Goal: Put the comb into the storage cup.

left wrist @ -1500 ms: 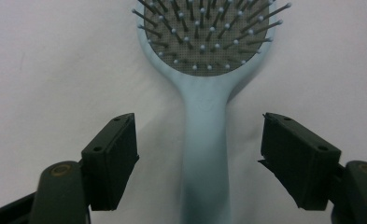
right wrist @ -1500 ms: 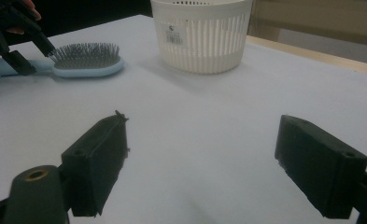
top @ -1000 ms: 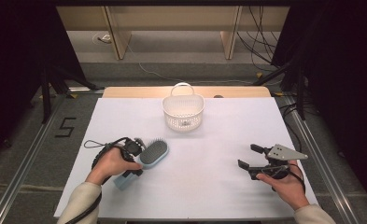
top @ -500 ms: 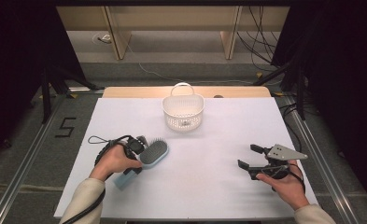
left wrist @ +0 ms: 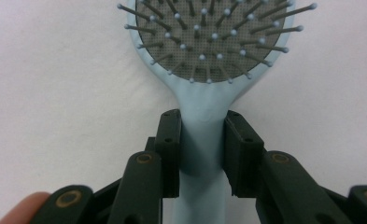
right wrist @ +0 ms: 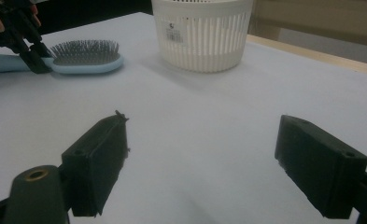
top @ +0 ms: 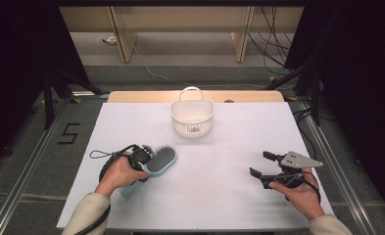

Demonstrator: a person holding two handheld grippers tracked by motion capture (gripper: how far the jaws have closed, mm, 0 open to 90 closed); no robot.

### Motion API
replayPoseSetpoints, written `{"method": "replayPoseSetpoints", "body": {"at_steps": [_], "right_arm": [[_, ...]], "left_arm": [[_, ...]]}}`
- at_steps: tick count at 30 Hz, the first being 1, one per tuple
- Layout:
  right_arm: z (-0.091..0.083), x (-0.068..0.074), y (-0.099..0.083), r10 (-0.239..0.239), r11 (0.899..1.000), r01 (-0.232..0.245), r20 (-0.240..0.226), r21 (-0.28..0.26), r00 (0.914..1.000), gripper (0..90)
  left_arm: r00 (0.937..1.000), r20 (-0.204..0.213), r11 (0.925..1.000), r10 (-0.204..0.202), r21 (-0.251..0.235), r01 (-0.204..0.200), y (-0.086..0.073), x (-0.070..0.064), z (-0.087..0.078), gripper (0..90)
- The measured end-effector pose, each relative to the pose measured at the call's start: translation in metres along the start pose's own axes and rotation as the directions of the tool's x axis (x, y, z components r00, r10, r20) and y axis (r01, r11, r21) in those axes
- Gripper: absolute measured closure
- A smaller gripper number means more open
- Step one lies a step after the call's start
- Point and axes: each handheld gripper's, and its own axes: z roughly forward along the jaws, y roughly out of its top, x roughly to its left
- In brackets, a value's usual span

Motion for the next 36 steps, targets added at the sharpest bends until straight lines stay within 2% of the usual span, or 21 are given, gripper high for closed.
{"method": "replayPoseSetpoints", "body": {"at_steps": [3, 8, 19, 21, 26, 27, 30, 31, 35, 36], "right_arm": [[0.000, 0.000, 0.000, 0.001, 1.000, -0.001, 0.000, 0.001, 1.0000, 17.9], [0.000, 0.000, 0.000, 0.001, 1.000, -0.001, -0.001, -0.001, 1.0000, 17.9], [0.000, 0.000, 0.000, 0.001, 1.000, -0.001, -0.001, -0.001, 1.0000, 17.9], [0.000, 0.000, 0.000, 0.000, 1.000, 0.000, -0.001, -0.001, 1.0000, 17.9], [-0.001, 0.000, 0.000, -0.001, 1.000, 0.001, 0.001, -0.002, 1.0000, 17.9], [-0.001, 0.000, 0.000, 0.000, 1.000, 0.000, 0.002, -0.002, 1.0000, 17.9], [-0.001, 0.000, 0.000, 0.000, 1.000, 0.000, 0.002, -0.004, 1.0000, 17.9], [-0.001, 0.000, 0.000, 0.001, 1.000, -0.001, 0.001, -0.004, 1.0000, 17.9], [-0.001, 0.000, 0.000, 0.001, 1.000, -0.001, 0.002, -0.004, 1.0000, 17.9], [-0.001, 0.000, 0.000, 0.001, 1.000, -0.001, 0.001, -0.005, 1.0000, 17.9]], "left_arm": [[1.0000, -0.008, 1.0000, -0.003, -0.009, 0.003, -0.001, -0.001, 0.000, 69.7], [0.9999, 0.003, 0.9997, -0.013, -0.019, 0.013, -0.003, 0.000, 0.000, 69.7], [1.0000, 0.001, 0.9996, 0.004, -0.028, -0.004, -0.004, 0.000, 0.000, 69.8], [1.0000, 0.002, 0.9992, -0.007, -0.038, 0.007, -0.005, 0.000, 0.000, 69.8], [0.9997, -0.023, 0.9977, -0.002, -0.068, 0.001, -0.007, -0.002, -0.001, 69.9], [0.9995, -0.029, 0.9956, -0.013, -0.093, 0.011, -0.007, -0.003, -0.002, 69.9], [0.9994, -0.023, 0.9928, -0.027, -0.118, 0.024, -0.008, -0.002, -0.005, 70.0], [0.9992, -0.024, 0.9881, -0.033, -0.151, 0.030, -0.010, -0.003, -0.007, 70.0], [0.9990, -0.022, 0.9827, -0.038, -0.182, 0.034, -0.012, -0.004, -0.009, 70.0], [0.9986, -0.021, 0.9781, -0.048, -0.204, 0.042, -0.014, -0.005, -0.009, 70.0]]}}
